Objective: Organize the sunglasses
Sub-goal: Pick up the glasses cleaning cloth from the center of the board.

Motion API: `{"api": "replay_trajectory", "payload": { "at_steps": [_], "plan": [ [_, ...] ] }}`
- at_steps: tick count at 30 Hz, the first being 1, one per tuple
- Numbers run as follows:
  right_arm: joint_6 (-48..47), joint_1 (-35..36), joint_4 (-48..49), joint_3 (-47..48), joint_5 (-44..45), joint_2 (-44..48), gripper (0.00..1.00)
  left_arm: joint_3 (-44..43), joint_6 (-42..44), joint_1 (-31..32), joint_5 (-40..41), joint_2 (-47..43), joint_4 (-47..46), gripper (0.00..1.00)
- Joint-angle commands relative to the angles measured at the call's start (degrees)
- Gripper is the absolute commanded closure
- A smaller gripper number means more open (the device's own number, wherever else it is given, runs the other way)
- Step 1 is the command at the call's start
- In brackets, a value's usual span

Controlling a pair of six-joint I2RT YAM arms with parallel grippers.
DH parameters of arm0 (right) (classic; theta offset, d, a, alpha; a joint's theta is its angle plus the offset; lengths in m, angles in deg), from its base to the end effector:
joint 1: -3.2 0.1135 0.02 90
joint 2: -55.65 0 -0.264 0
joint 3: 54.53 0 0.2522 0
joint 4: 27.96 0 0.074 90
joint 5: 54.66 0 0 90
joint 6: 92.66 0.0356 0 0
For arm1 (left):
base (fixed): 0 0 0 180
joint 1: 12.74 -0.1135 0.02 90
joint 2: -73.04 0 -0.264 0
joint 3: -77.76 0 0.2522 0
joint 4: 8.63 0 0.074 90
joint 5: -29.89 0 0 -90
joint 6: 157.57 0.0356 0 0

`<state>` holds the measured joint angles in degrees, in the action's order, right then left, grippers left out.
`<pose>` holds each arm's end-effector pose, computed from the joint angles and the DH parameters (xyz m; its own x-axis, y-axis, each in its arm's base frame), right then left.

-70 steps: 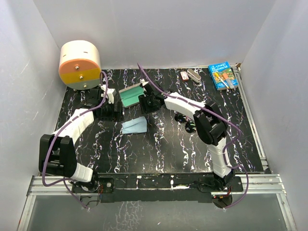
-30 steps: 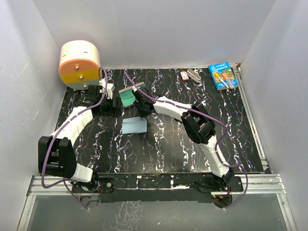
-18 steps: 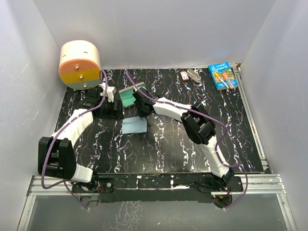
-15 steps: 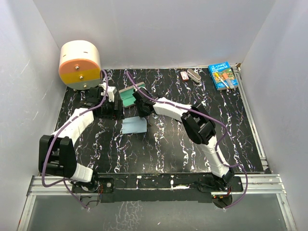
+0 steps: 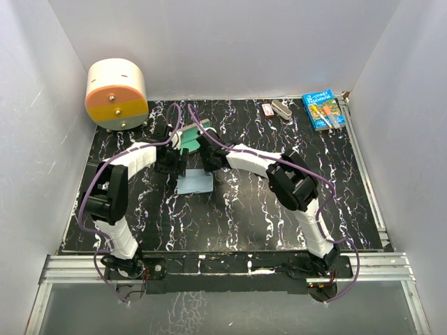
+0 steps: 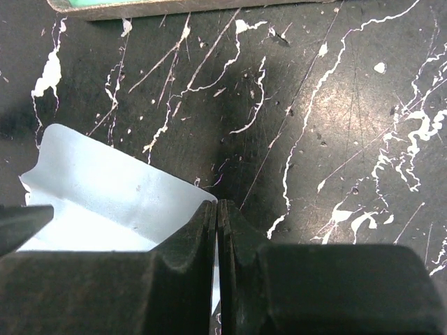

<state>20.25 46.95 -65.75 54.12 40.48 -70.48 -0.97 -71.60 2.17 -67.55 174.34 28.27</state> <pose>0.3479 0.3286 0.1610 -0.8006 -0.2297 -0.5534 -0.3693 0.9165 0.1540 0.3468 -0.0971 0.1814 -0.8527 0.1549 -0.4989 0.2594 0.9545 -0.1470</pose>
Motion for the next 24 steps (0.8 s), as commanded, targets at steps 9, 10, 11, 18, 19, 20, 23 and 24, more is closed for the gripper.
{"api": "replay_trajectory", "payload": {
  "at_steps": [9, 10, 11, 18, 19, 20, 23, 24],
  "plan": [
    [0.3, -0.2, 3.6, -2.8, -2.1, 2.1, 0.92, -4.6, -2.1, 1.1, 7.3, 2.4, 2.1, 0.33],
    [0.3, -0.2, 3.7, -2.9, -2.1, 2.1, 0.92, -5.0, -2.2, 1.4, 7.6, 3.0, 2.1, 0.33],
    [0.3, -0.2, 3.8, -2.8, -2.1, 2.0, 0.92, -5.6, -2.2, 1.7, 7.8, 3.6, 2.3, 0.33],
    [0.1, -0.2, 3.8, -2.6, -1.8, 1.9, 0.92, -8.7, -3.5, 4.0, 10.5, 8.9, 3.4, 0.39],
    [0.1, -0.2, 3.8, -2.7, -1.8, 1.9, 0.92, -9.2, -3.9, 4.1, 10.6, 9.5, 3.8, 0.41],
    [0.1, -0.2, 3.8, -2.8, -1.7, 1.9, 0.92, -9.4, -4.0, 4.1, 10.7, 10.0, 3.9, 0.44],
    [0.1, -0.2, 3.7, -3.0, -1.2, 2.0, 0.92, -8.9, -4.3, 4.4, 10.7, 10.4, 3.7, 0.47],
    [0.1, -0.2, 3.8, -3.0, -1.2, 2.0, 0.92, -8.5, -4.3, 4.5, 10.6, 10.2, 3.6, 0.47]
  ]
}}
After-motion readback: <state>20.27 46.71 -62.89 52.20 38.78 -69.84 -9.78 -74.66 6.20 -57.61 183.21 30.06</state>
